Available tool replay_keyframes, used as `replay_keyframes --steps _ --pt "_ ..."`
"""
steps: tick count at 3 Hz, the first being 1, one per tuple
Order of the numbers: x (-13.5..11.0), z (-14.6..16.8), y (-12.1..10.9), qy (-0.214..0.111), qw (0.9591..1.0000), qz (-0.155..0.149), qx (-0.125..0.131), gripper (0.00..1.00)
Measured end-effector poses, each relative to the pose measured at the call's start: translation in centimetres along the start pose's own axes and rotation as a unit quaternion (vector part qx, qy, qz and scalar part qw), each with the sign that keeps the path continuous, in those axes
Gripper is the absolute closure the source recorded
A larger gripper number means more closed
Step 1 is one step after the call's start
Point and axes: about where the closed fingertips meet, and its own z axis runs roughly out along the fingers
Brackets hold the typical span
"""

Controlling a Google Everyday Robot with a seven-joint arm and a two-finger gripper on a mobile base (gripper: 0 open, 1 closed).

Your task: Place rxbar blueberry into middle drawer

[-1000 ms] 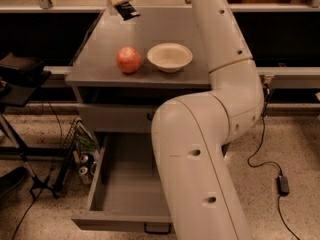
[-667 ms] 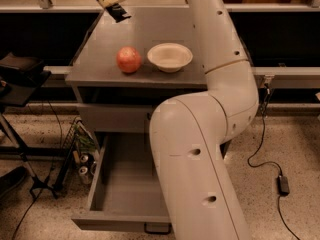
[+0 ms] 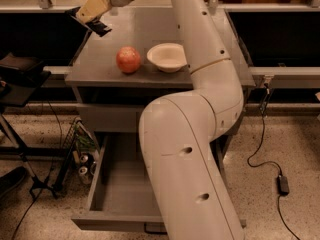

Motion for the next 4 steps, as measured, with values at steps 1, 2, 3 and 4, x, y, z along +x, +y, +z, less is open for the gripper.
replay_keyframes --steps 1,2,3,4 --pt "0.8 0.7 2.0 0.011 0.9989 -0.008 -0.044 1.00" --pt "2.0 1.3 2.6 0.015 0.9969 0.010 -0.076 1.00" --pt "3.1 2.7 2.2 0.014 0.9942 0.053 -0.092 1.00" --pt "2.8 3.5 1.4 0.014 0.9927 0.099 -0.067 1.00"
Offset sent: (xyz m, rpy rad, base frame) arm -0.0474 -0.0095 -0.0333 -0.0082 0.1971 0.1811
